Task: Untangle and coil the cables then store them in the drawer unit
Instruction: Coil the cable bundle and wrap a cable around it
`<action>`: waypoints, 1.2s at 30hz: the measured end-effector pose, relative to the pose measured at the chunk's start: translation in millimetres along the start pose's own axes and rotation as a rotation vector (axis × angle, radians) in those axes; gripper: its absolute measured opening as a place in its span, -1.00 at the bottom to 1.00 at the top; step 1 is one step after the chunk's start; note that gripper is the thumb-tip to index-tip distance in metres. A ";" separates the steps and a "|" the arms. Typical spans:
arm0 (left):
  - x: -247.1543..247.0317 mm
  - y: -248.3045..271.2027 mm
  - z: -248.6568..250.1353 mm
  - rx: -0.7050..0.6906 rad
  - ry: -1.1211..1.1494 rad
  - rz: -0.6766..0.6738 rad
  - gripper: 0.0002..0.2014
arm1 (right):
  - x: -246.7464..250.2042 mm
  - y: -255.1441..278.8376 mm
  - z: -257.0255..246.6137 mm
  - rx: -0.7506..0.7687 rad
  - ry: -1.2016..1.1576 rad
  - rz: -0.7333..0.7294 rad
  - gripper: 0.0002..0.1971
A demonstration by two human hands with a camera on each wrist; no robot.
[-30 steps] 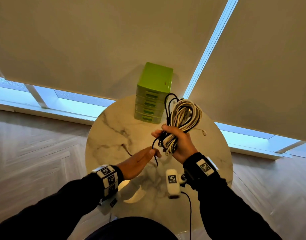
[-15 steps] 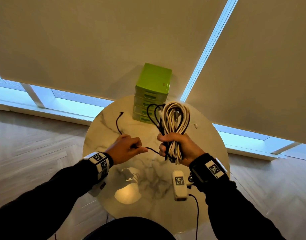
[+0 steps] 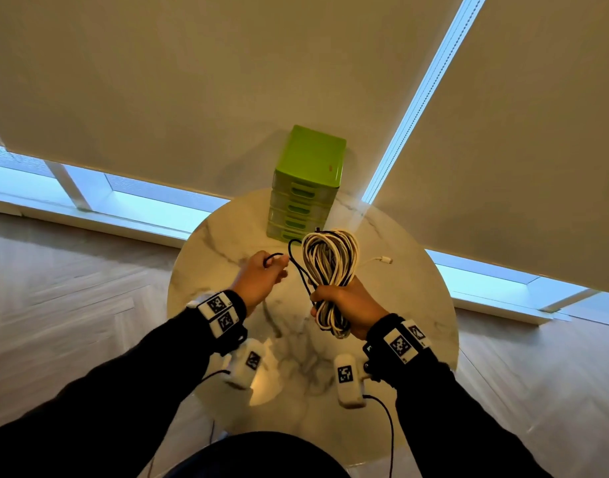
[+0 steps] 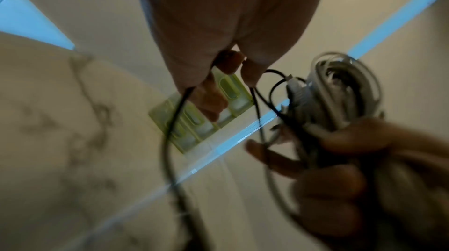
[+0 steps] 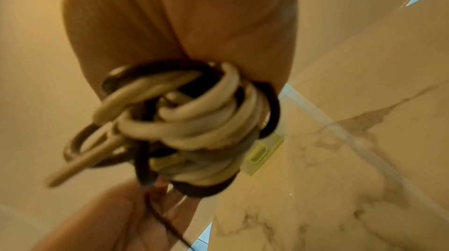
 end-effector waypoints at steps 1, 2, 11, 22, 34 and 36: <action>-11.8 3.3 3.7 0.062 0.224 0.007 -0.69 | -3.1 -2.2 0.4 0.006 0.002 0.005 -0.79; -21.2 5.6 9.6 0.092 0.405 0.021 -0.67 | -5.8 -4.9 1.1 0.011 0.008 0.006 -0.76; -52.3 9.9 43.1 0.104 0.711 -0.145 -0.18 | -11.8 -11.4 -5.2 0.049 0.333 0.054 -0.45; -43.8 3.9 -3.6 0.012 0.357 0.050 0.00 | -5.1 -13.0 -16.0 0.051 1.009 0.308 -0.76; -33.8 12.3 39.2 -0.061 0.024 0.080 0.22 | -0.9 -20.8 -5.3 0.001 0.712 0.269 -0.59; -37.6 12.9 39.4 -0.077 -0.096 0.034 0.36 | -4.8 -19.6 -1.9 -0.018 0.814 0.313 -0.73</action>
Point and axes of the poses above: each hand's wrist, its own y-axis away from the middle knuckle, its own x-axis out of the back of the hand, z = x × y, the point moved 6 cm from there along -y, towards the middle knuckle, and after that the axes turned 11 degrees about -x, right-handed, at the moved point
